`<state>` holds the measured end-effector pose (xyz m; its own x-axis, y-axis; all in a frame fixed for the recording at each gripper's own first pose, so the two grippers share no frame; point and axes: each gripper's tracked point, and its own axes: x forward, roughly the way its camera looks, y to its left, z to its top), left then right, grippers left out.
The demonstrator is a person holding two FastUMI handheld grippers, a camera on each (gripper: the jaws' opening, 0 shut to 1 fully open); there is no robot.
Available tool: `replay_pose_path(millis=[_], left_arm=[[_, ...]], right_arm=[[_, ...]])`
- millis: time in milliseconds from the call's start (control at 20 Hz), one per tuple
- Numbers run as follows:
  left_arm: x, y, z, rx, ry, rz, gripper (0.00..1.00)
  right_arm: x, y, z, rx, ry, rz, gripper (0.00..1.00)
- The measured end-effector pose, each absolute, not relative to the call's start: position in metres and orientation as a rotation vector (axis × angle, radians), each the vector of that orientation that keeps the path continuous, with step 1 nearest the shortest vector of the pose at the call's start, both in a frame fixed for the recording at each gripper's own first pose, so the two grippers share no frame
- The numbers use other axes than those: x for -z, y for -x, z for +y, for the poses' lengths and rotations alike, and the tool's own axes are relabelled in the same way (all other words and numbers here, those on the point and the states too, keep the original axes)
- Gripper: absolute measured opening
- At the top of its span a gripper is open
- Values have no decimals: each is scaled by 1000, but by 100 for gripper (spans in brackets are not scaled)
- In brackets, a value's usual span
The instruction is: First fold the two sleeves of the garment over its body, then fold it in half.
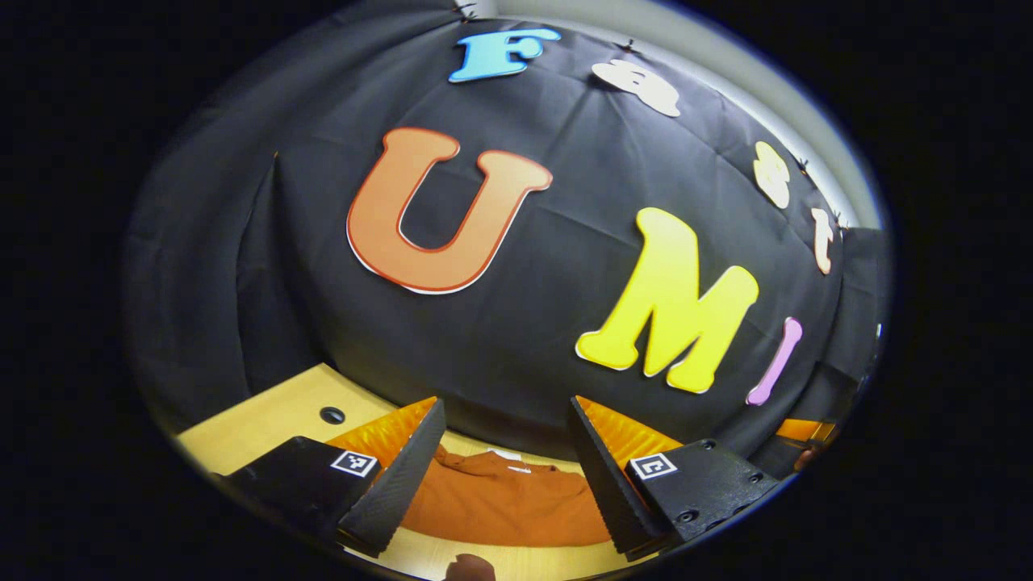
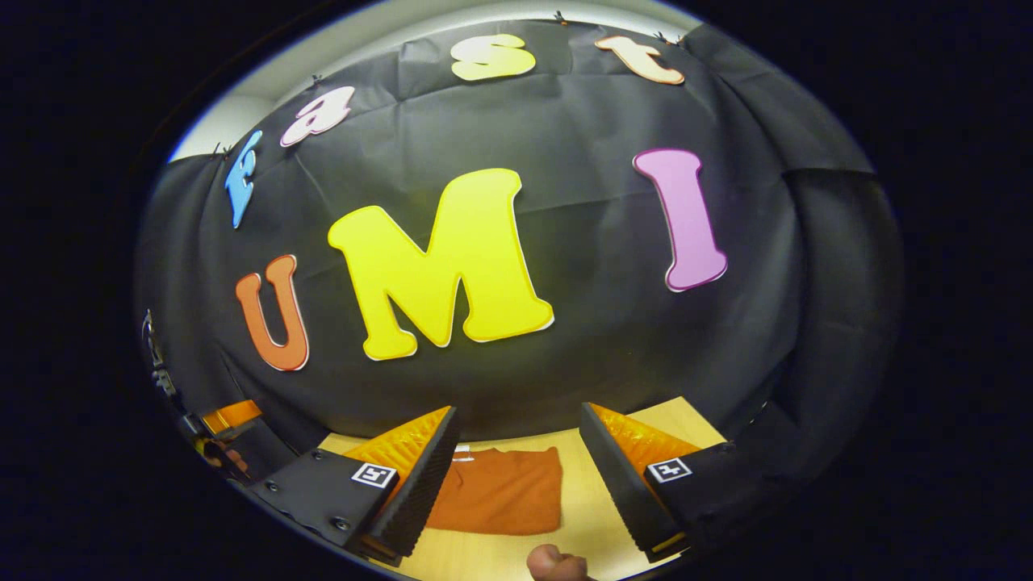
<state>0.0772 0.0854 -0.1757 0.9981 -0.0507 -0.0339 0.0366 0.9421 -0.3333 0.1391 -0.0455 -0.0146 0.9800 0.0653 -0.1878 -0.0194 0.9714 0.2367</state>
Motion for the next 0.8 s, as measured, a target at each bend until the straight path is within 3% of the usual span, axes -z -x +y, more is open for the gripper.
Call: replay_pose_path(millis=[450, 800], left_arm=[[249, 77, 61, 28, 201, 148, 98], [238, 111, 49, 21, 184, 70, 98]], right_arm=[[80, 11, -103, 79, -44, 253, 96], [81, 10, -78, 30, -107, 259, 96]])
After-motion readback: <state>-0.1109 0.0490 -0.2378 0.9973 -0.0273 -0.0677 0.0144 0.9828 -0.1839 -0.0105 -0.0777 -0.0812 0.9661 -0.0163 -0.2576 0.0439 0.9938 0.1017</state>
